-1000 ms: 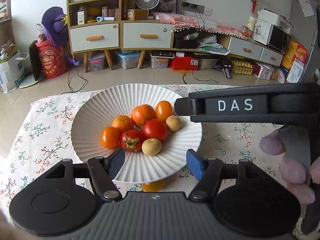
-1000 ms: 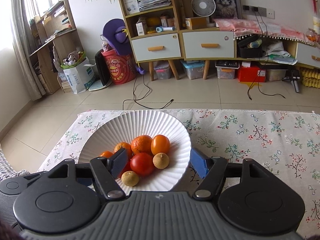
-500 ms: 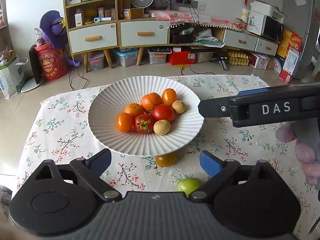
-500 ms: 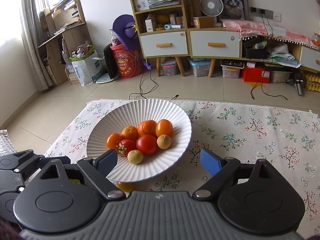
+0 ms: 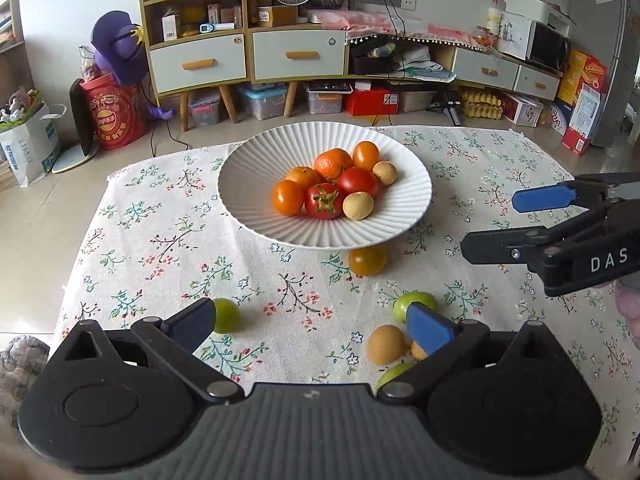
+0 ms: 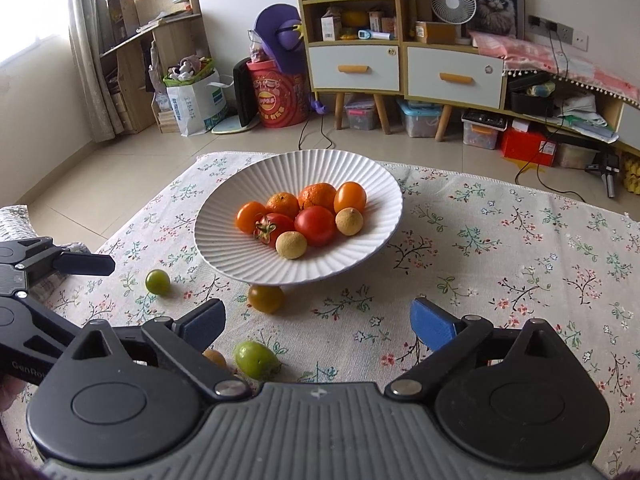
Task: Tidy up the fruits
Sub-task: 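Withdraw both open tools from the bowl toward the green tomatoes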
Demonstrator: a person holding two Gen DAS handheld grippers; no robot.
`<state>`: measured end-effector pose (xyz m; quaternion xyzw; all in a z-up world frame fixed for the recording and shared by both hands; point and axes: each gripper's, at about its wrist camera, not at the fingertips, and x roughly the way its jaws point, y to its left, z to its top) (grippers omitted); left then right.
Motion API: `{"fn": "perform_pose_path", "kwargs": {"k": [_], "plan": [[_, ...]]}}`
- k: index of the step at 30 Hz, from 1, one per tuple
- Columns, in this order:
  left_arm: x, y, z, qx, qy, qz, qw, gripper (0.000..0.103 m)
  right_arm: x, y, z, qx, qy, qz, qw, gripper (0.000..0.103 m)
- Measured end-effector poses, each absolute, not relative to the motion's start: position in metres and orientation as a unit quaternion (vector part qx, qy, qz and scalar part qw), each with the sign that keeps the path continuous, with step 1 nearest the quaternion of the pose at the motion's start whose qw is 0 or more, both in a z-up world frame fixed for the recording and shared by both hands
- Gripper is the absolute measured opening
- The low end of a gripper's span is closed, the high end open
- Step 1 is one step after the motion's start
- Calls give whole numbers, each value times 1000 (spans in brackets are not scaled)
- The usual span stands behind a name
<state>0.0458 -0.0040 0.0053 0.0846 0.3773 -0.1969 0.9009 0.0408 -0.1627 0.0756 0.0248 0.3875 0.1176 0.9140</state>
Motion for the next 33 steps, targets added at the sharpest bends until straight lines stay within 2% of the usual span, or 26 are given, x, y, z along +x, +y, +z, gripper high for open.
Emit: {"fn": "perform_pose_path", "kwargs": {"k": [14,29,33], "plan": [[34,24,-14,73,393,-196,895,98,16,-155,51,-10,415,134,900,100],[16,15,-34,68,395,-258,879,98,18,-157,33,-24,419,121,900,99],[16,7,-37,68,397,-273,874,94,23,-156,28,-33,418,117,900,98]]}}
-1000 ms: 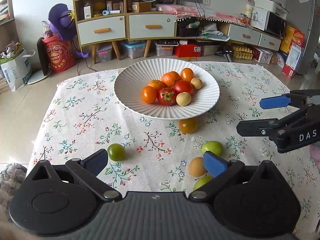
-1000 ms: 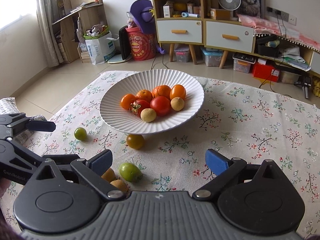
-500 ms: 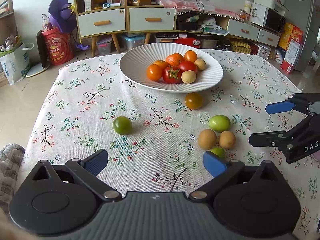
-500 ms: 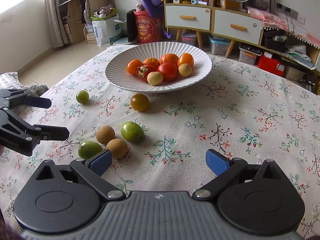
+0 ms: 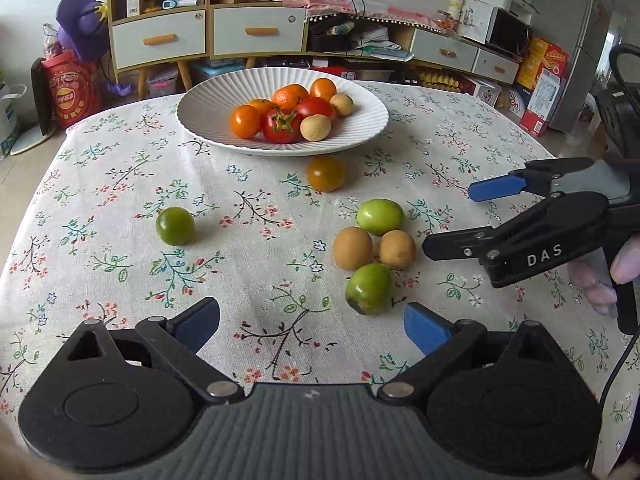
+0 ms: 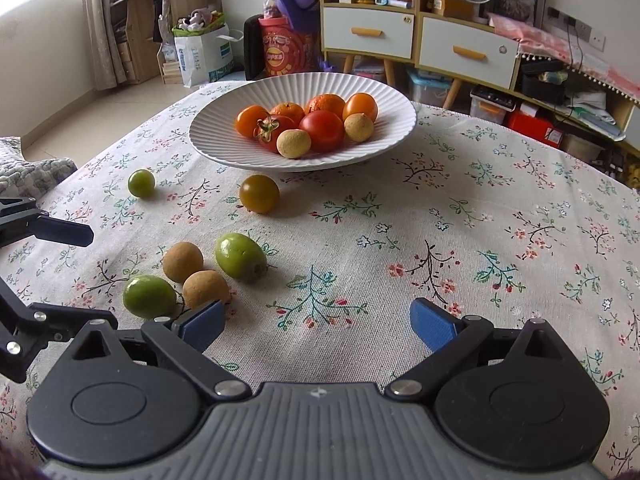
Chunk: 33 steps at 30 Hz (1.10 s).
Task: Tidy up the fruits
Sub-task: 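Withdraw both open tools from the bowl toward the green tomatoes, then grasp a green tomato with the left tool while the right tool grasps another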
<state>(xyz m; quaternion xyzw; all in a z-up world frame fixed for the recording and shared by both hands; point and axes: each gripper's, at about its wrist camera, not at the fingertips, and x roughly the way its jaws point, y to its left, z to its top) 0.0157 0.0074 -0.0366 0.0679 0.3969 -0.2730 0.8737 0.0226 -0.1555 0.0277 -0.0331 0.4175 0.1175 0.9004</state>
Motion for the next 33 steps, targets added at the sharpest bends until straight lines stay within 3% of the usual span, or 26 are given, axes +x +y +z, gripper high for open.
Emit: {"fn": "perform_pose_path", "kwargs": {"k": [10,18,23,33], "plan": [[14,-5,-40,64,402,-305,861,55,28,-146,24,-38,413,127,901,87],[14,-11,-39,64,401,-312,859,35,30,-134,28,-42,409,139,901,71],[14,-12,-39,68,402,-314,857,26,32,-130,30,-43,411,145,899,61],[17,-8,-38,66,402,-296,864,25,33,-123,30,-46,409,161,897,42]]}}
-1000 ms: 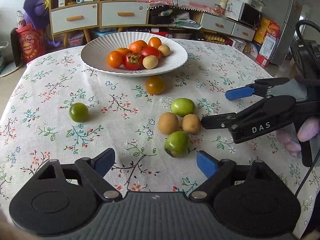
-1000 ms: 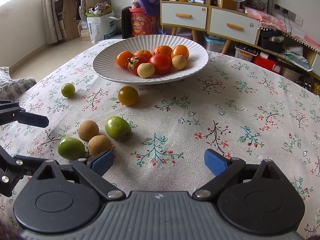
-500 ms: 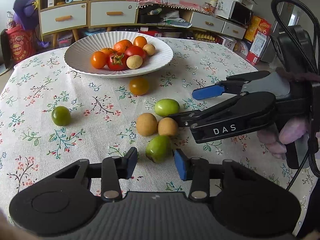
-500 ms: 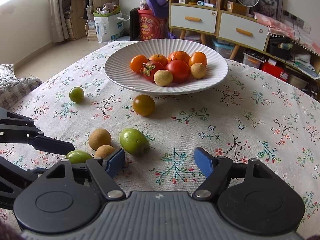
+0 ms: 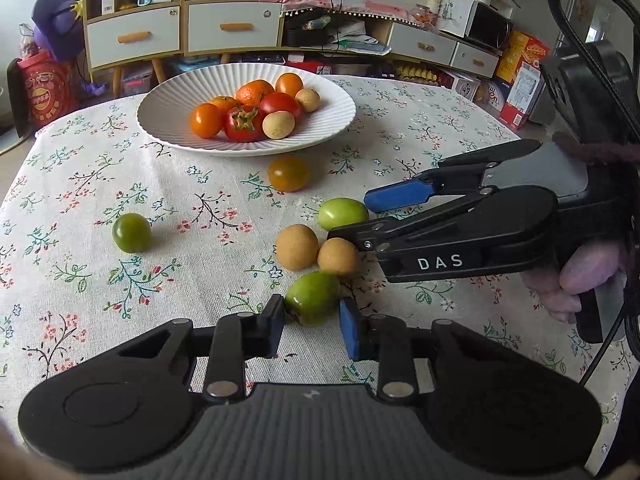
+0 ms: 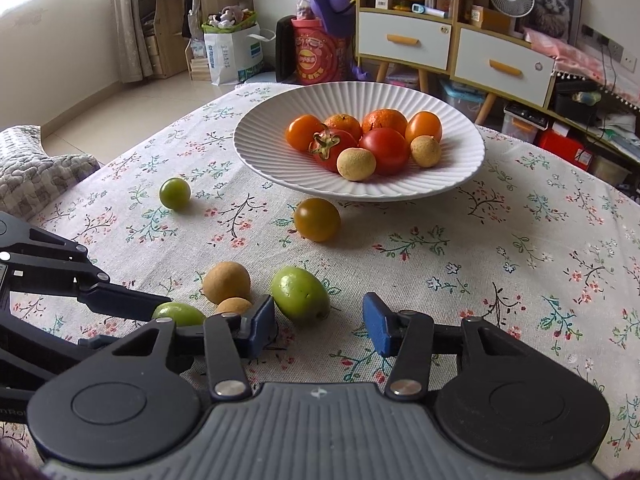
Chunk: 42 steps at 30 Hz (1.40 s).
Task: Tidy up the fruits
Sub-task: 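Grasp a green tomato with the left tool while the right tool grasps another, then carry both green tomatoes over the white bowl and lower them in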
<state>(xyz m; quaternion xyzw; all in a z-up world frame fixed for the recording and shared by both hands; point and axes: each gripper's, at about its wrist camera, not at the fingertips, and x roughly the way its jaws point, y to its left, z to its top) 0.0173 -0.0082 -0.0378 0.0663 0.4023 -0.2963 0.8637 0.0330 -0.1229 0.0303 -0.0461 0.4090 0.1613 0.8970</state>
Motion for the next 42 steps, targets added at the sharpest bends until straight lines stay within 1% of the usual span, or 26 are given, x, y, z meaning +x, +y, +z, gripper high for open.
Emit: {"fn": "perform_pose_path", "kwargs": {"k": [2,4,13,25,42], "plan": [[18,-6,-38,66,402,-290,866,25,33,-121,31,-47,408,167,896,37],[19,-4,-37,67,402,-286,867,25,32,-120,31,-46,408,174,895,27],[25,6,-33,56,405,-267,873,24,33,-125,34,-32,410,177,894,27],[30,9,-18,46,382,-263,885,24,35,-134,49,-12,391,168,905,27],[60,-11,6,19,353,-243,904,24,63,-144,71,21,357,133,924,27]]}}
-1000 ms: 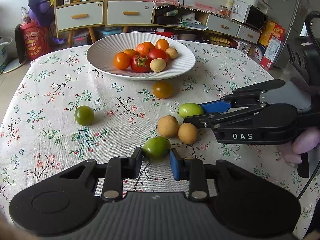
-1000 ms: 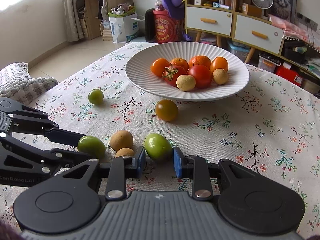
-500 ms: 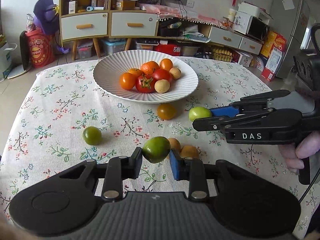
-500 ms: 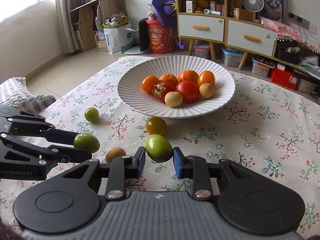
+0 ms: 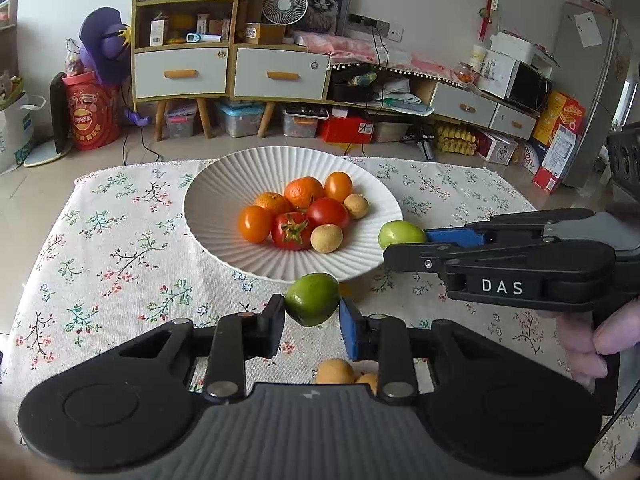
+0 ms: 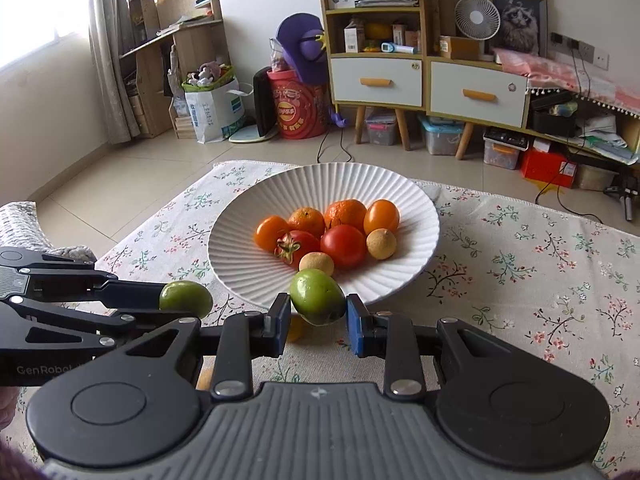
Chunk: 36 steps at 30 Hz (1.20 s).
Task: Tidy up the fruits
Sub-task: 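Carry both green tomatoes over the white bowl and lower them in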
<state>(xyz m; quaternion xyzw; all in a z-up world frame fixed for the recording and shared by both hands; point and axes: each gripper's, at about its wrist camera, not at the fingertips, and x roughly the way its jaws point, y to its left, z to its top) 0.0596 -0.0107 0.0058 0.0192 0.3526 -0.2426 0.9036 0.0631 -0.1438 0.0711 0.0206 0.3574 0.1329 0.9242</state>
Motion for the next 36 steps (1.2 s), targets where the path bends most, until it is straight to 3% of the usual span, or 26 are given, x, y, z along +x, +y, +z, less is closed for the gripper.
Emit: {"fn": "perform_pose_path", "kwargs": {"k": [36], "plan": [[93,-42,-2,33,373,-189,908,25,104,-151,60,71,402,93,908,27]]}}
